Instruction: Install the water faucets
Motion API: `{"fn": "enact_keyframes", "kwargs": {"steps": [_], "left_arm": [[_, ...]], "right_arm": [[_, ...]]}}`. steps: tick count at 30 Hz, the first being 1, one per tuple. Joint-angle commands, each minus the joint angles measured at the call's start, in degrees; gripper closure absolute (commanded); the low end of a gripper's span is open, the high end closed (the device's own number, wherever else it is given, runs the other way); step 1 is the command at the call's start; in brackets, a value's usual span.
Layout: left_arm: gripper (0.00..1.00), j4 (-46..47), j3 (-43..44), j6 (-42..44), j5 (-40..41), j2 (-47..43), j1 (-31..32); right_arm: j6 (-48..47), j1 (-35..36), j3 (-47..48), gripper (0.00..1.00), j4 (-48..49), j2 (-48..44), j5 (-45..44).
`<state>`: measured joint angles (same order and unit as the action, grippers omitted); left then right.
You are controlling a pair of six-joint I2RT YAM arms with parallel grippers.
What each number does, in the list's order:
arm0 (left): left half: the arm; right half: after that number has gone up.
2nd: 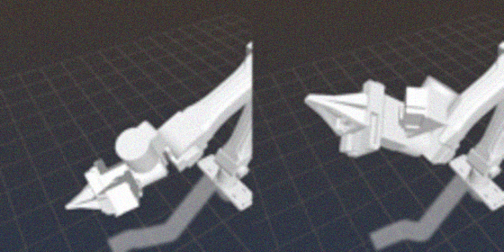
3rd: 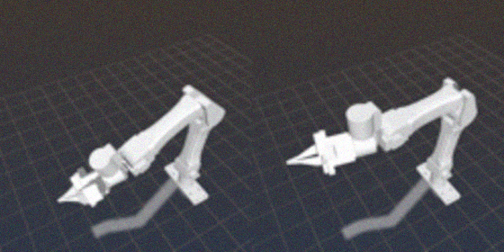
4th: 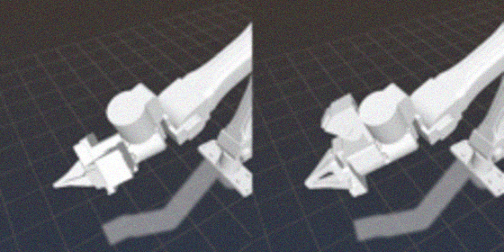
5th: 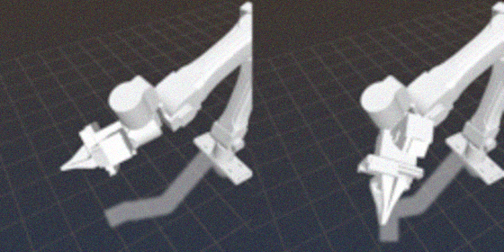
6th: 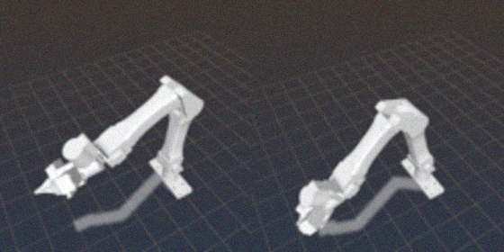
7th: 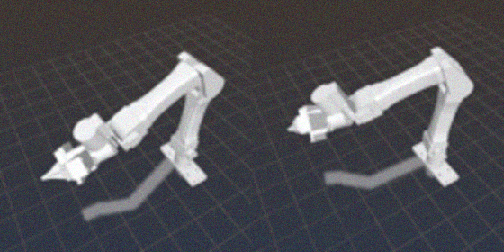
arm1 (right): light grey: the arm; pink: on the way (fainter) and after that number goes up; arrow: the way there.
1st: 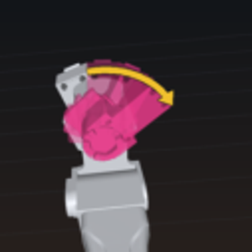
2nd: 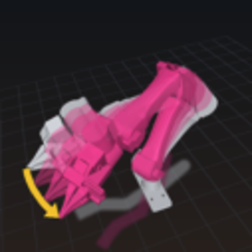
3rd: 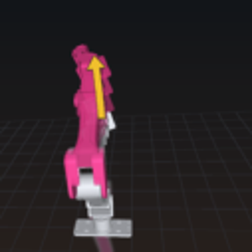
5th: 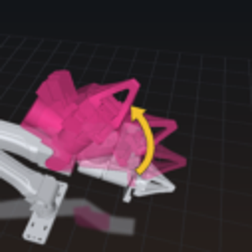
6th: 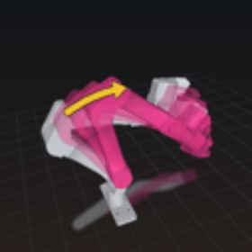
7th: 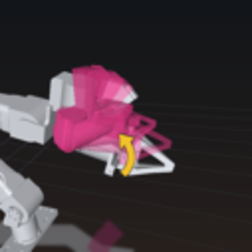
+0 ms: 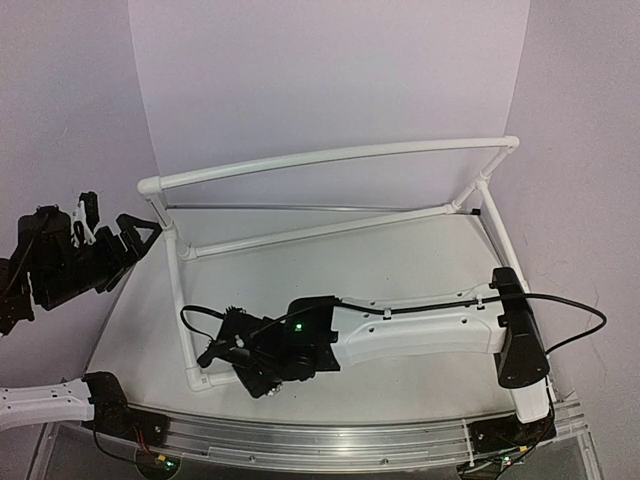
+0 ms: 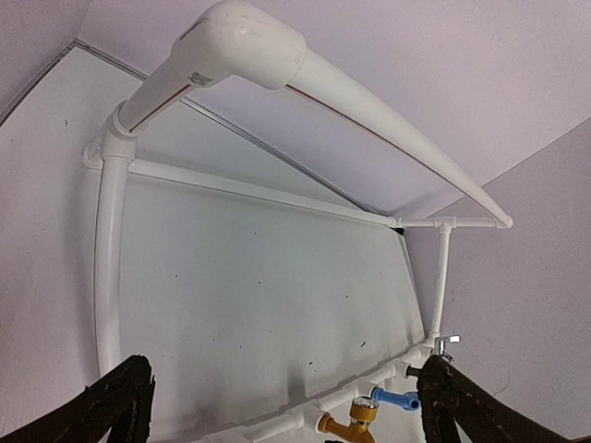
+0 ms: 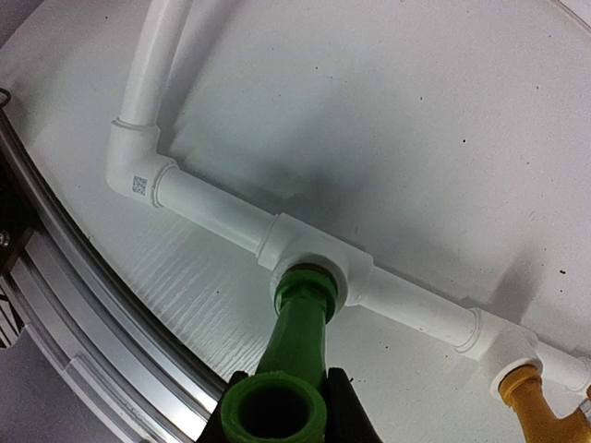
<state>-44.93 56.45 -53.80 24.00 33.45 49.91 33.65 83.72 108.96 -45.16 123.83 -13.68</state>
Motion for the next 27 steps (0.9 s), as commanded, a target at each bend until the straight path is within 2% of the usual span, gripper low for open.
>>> {"fn": "enact_keyframes", "kwargs": {"steps": [1,8,12,13,16,20,22,27], "left_arm": [[0.0,1.1,1.5,0.9,1.4,0.1,-0.1],[0.0,1.3,1.5,0.9,1.3,0.5,-0.1],[0.0,1.3,1.3,0.6,1.3,0.4,-0.1],[0.0,1.3,1.3,0.6,1.3,0.4,-0.1],[0.0,1.3,1.3,0.7,1.1,0.8,-0.1],[0.0,0.9,1.5,0.7,1.0,1.1,-0.1],[0.0,0.9,1.4,0.5,1.0,1.0,-0.1],[0.0,0.5,1.5,0.2,1.1,1.3,-0.1]], "right_arm": [[4.9,1.4,0.1,0.72,-4.6,1.5,10.0],[4.6,1.5,0.2,0.66,-4.2,0.9,11.2],[4.2,1.5,0.1,0.59,-4.0,0.4,11.0],[4.0,1.5,0.1,0.56,-4.0,0.2,11.2],[2.5,1.5,0.5,0.37,-3.6,0.0,11.7],[1.4,1.5,1.2,0.08,-3.2,-0.5,11.6],[1.1,1.5,1.3,0.02,-3.2,-0.8,11.4],[-0.5,1.5,1.8,0.02,-3.1,-2.1,11.2]]}}
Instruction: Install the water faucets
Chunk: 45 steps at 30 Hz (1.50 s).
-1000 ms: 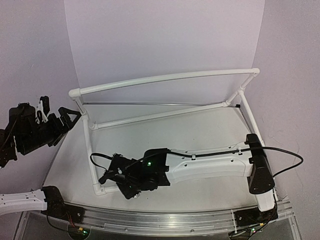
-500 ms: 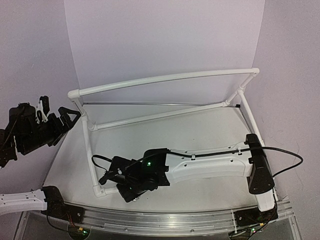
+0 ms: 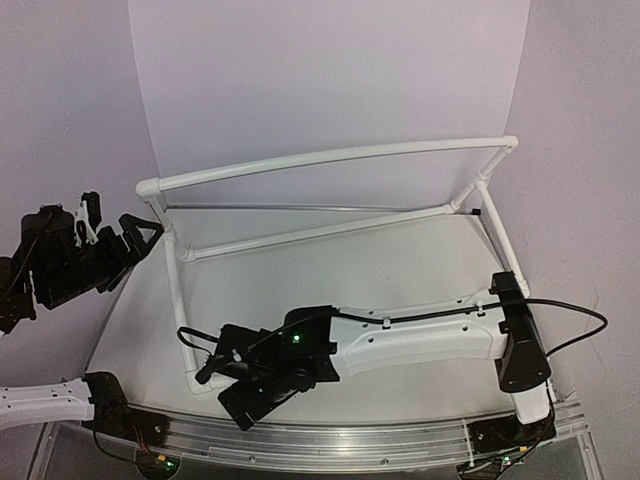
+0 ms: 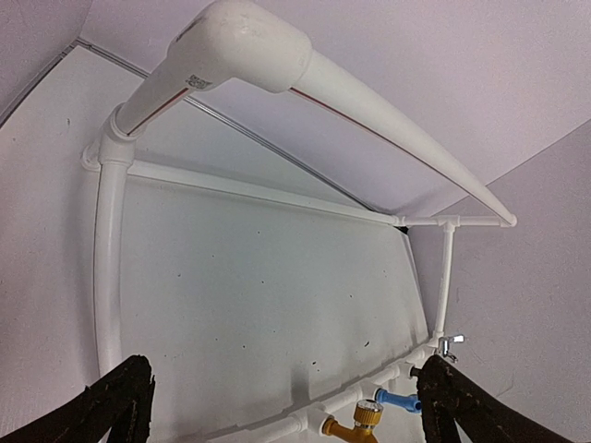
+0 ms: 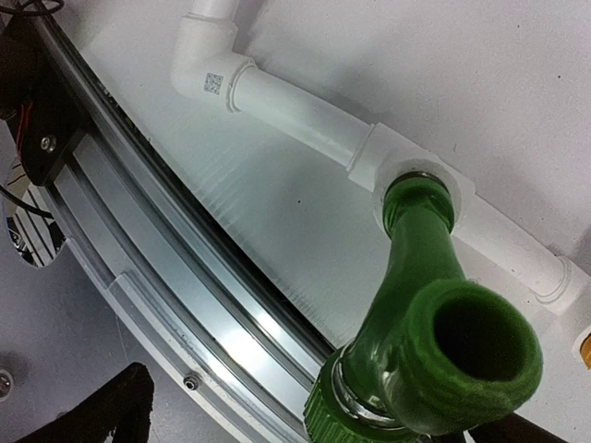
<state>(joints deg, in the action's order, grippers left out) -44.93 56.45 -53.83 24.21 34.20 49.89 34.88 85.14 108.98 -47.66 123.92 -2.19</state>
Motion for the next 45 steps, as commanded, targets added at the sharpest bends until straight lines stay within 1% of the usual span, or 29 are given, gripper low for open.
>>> {"fn": "enact_keyframes", "kwargs": {"steps": [1,5,12,16,18,19,20,23,26,28,32,36,41,45], "left_arm": [[0.0,0.5,1.5,0.2,0.9,0.7,-0.1],[0.0,0.3,1.8,0.1,0.7,1.3,-0.1],[0.0,-0.6,2.1,-0.6,0.3,2.2,-0.1],[0.0,-1.1,1.9,-1.1,0.0,2.7,-0.1],[0.0,-1.2,1.9,-1.1,-0.3,3.0,-0.1],[0.0,-1.3,1.9,-1.0,-0.4,3.3,-0.1],[0.0,-1.3,2.0,-0.8,-0.6,3.4,-0.1],[0.0,-1.1,2.4,0.5,-1.2,3.9,-0.1],[0.0,-0.9,2.4,1.7,-1.8,4.0,-0.1],[0.0,-0.2,2.3,2.3,-2.3,3.8,-0.1],[0.0,0.8,1.9,3.1,-3.2,3.3,-0.1],[0.0,1.6,1.7,3.1,-4.5,3.0,-0.1],[0.0,1.8,1.7,2.8,-6.0,2.9,-0.1],[0.0,2.2,1.3,2.5,-6.7,2.6,-0.1]], "right_arm": [[-2.5,0.1,2.0,0.02,-0.6,-2.6,-0.2],[-7.8,0.1,0.9,0.02,-0.4,-5.3,-0.9],[-18.3,-0.1,-6.1,0.02,-0.2,-12.6,-6.7],[-25.6,-1.6,-5.6,0.02,-0.2,-15.2,-6.9],[-32.2,-2.9,-3.8,0.02,-0.2,-15.6,-5.4],[-37.0,-3.4,-2.7,0.02,-0.3,-15.8,-5.0],[-44.6,-3.5,-1.9,0.02,-0.5,-16.4,-4.1],[-60.3,-3.5,-0.4,0.02,-1.6,-18.5,-1.6],[-79.4,-2.9,-1.5,0.02,-1.9,-20.2,-4.6],[-88.9,-2.4,-1.1,0.02,-2.0,-19.9,-7.2],[-102.9,-1.0,0.3,0.02,-2.7,-18.4,-8.6],[-116.5,0.5,-2.8,0.02,-2.5,-18.3,-10.0],[-129.4,2.2,-5.3,0.03,0.1,-16.9,-12.7],[-136.9,2.6,-4.8,0.05,1.0,-14.5,-15.1]]}}
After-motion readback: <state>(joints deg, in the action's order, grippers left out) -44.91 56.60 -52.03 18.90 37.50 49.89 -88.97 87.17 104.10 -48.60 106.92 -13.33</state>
